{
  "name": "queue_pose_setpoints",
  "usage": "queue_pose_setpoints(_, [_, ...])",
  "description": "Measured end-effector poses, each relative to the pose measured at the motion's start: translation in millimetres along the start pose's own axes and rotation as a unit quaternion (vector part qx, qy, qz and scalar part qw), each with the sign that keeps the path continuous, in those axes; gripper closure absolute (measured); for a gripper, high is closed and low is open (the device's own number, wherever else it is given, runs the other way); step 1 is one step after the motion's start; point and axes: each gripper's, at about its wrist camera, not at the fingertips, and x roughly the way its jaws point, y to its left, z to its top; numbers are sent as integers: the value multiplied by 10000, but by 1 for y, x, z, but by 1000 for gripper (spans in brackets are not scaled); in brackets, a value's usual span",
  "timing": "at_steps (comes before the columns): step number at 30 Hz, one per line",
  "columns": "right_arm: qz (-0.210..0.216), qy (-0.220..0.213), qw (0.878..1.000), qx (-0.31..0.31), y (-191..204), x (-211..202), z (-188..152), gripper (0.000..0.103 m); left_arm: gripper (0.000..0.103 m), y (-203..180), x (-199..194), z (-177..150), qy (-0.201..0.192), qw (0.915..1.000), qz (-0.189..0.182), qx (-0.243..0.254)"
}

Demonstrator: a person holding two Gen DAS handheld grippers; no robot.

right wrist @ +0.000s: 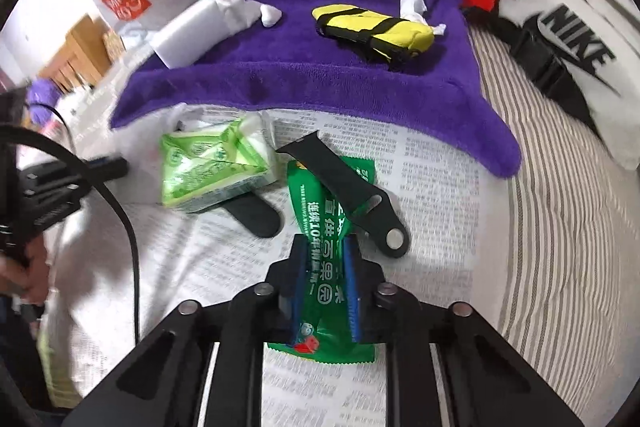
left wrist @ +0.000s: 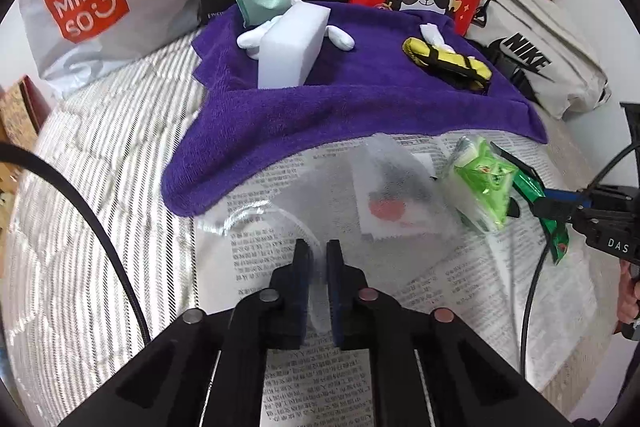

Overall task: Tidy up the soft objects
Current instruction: 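Grasp the clear mesh bag with the left gripper while the right gripper grasps the green snack packet, then lift and carry the mesh bag and green packet over the purple towel with both grippers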

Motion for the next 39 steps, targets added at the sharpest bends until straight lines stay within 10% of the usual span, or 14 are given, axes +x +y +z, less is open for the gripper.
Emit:
queue_pose_setpoints(15, [1699,60,9725,1592,-51,-10,-25,86,97,1,-16,-3,185,9989,-362,-239])
queue_pose_setpoints(39, [1085,-340,9904,788,-21,-48,13,86,97,12,-64,8,-259,9982,-430,-324])
